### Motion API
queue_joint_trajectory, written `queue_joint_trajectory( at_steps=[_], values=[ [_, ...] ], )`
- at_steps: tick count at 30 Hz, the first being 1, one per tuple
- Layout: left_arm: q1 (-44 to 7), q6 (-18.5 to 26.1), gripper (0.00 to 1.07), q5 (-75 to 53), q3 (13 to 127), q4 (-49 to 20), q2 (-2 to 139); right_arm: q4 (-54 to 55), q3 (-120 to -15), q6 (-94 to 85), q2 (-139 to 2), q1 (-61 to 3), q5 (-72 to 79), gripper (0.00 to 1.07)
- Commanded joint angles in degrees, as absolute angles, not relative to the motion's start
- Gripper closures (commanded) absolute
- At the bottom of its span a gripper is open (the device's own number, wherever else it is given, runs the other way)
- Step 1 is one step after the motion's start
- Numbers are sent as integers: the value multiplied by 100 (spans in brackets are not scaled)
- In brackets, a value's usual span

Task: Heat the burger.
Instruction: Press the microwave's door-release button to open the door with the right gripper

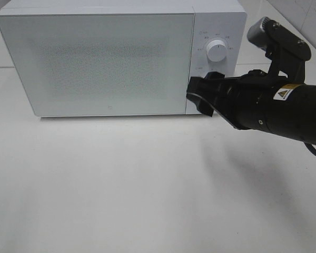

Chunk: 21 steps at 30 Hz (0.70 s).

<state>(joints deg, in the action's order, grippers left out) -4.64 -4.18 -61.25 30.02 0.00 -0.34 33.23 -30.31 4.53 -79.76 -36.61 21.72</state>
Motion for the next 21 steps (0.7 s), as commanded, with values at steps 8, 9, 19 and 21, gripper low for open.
queue_joint_trajectory(
  at_steps=[8,9,19,21],
  values=[
    [-441,-430,9,-6125,3008,0,-115,2303,-3197,-309,-7259,-3335,-212,40],
    [-441,-430,9,-6125,3008,0,-115,2137,-3260,-309,-7185,-3266,-516,40],
    [-441,-430,9,-6125,3008,0,-115,298,-3976,344,-6033,-3008,-3163,40],
    [-441,-430,9,-6125,3008,0,-115,115,-4039,361,-5741,-3008,-3547,40]
  ],
)
